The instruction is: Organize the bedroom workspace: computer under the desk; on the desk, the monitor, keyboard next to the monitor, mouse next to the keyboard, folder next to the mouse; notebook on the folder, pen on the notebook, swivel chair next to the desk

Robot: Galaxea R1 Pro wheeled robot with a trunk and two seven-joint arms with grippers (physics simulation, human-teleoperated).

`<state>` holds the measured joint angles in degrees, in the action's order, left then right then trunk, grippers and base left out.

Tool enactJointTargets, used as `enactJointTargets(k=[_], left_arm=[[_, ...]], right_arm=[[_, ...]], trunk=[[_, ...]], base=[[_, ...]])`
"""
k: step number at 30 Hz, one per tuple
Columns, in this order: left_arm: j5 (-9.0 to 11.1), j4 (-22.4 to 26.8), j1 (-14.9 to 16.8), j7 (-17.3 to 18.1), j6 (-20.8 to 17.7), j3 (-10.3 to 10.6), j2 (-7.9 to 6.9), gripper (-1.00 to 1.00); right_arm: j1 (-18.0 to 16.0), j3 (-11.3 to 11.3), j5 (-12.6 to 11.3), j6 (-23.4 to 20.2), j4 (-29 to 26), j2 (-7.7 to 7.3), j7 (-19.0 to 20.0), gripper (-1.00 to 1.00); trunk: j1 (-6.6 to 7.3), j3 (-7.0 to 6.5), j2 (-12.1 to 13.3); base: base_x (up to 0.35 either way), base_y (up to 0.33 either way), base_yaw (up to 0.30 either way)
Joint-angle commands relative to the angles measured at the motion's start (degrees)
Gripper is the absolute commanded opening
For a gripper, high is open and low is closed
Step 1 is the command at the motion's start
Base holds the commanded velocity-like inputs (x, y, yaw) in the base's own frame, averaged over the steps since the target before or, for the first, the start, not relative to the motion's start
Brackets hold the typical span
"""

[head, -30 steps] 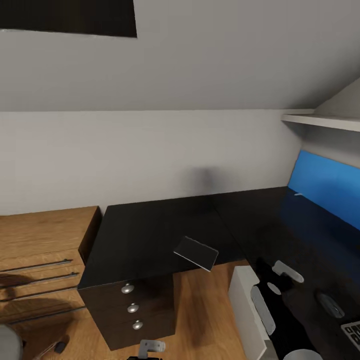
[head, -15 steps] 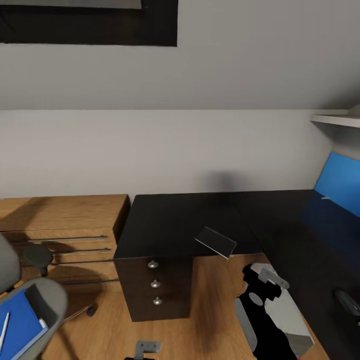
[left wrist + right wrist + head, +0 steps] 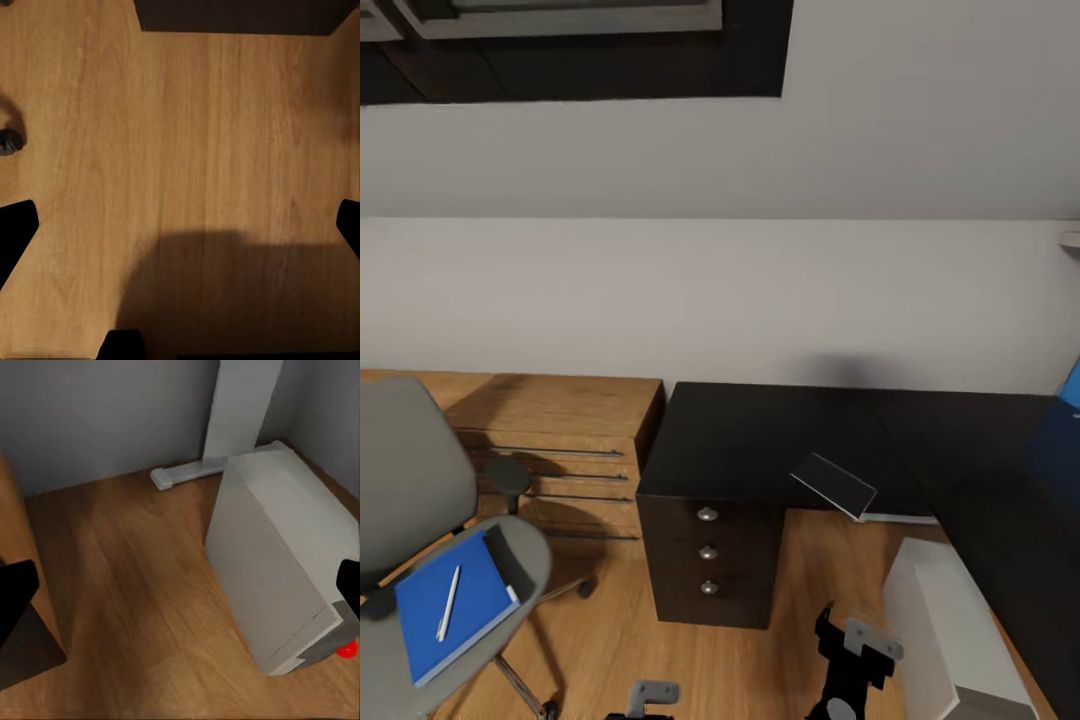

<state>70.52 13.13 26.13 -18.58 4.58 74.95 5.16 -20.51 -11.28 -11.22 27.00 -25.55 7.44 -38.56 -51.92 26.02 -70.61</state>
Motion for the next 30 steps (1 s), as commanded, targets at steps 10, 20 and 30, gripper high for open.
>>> enactJointTargets(k=[10,20,30], left_arm=[[0.66,0.05,0.06,-0.29,0.5,0.47,-0.02,1.0],[0.67,0.05,0.06,-0.23,0.57,0.57,0.01,1.0],[0.67,0.05,0.06,0.02,0.6,0.63,0.03,1.0]], right_arm=[[-0.03,-2.62,-1.07,10.96,13.72,-0.51,10.74,1.0],[0.01,-2.76,-1.37,12.16,19.15,-0.82,17.0,1.0],[-0.03,-2.8,-1.36,12.29,19.39,-0.87,19.29,1.0]], trunk=[[0.0,0.06,-0.04],[0.0,0.06,-0.04],[0.0,0.06,-0.04]], base=[[-0.001,0.0,0.285],[0.0,0.0,0.212],[0.0,0.0,0.013]])
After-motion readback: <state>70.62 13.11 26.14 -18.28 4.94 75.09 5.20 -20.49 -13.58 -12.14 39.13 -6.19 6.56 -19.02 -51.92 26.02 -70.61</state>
